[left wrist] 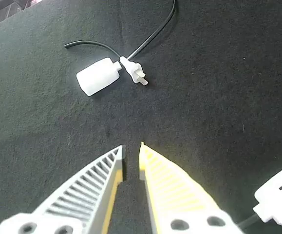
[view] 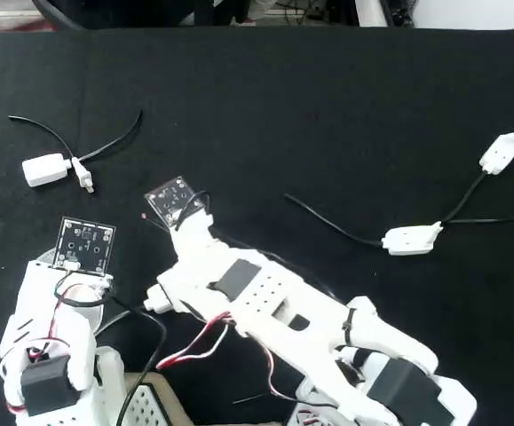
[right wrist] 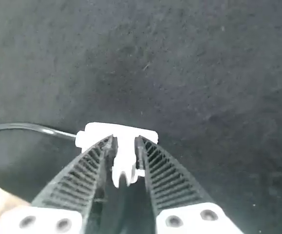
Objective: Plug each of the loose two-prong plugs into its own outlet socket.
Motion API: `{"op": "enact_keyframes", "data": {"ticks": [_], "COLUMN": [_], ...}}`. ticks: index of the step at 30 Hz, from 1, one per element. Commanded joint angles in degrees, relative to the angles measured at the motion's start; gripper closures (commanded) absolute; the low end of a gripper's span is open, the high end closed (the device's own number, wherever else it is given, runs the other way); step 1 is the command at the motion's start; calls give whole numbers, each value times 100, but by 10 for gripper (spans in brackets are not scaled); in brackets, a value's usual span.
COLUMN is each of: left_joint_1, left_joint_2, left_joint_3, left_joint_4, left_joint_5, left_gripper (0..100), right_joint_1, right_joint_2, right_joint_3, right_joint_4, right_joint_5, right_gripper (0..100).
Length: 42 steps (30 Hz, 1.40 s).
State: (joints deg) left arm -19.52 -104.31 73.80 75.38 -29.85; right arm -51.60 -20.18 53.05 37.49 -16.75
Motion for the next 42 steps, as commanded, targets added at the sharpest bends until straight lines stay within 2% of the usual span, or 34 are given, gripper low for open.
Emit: {"op": "enact_keyframes", "data": {"ticks": [1, 9, 24, 28, 32, 38, 42], "left_joint_1": [-48, -31, -31, -40, -48, -48, -57], "left_joint_2": [-18, -18, -18, -18, -18, -18, -18], "left_joint_3": [-22, -22, -22, -22, -22, -22, -22], "left_joint_4": [-79, -88, -79, -79, -79, -79, -79], "left_joint_5": [0, 0, 0, 0, 0, 0, 0], "left_gripper": [931, 931, 931, 931, 931, 931, 931], "right_joint_1": [-97, 431, 431, 431, 536, 651, 1020], "right_joint_2": [101, 101, 127, 479, 901, 980, 980], "right_joint_3": [-189, -198, -163, -171, -321, -382, -382], "right_joint_4": [35, 123, 114, 97, 44, 158, 158], "right_joint_5": [-158, -149, -123, 237, 1002, 1670, 2268], "right_gripper": [987, 987, 987, 987, 987, 987, 987]}}
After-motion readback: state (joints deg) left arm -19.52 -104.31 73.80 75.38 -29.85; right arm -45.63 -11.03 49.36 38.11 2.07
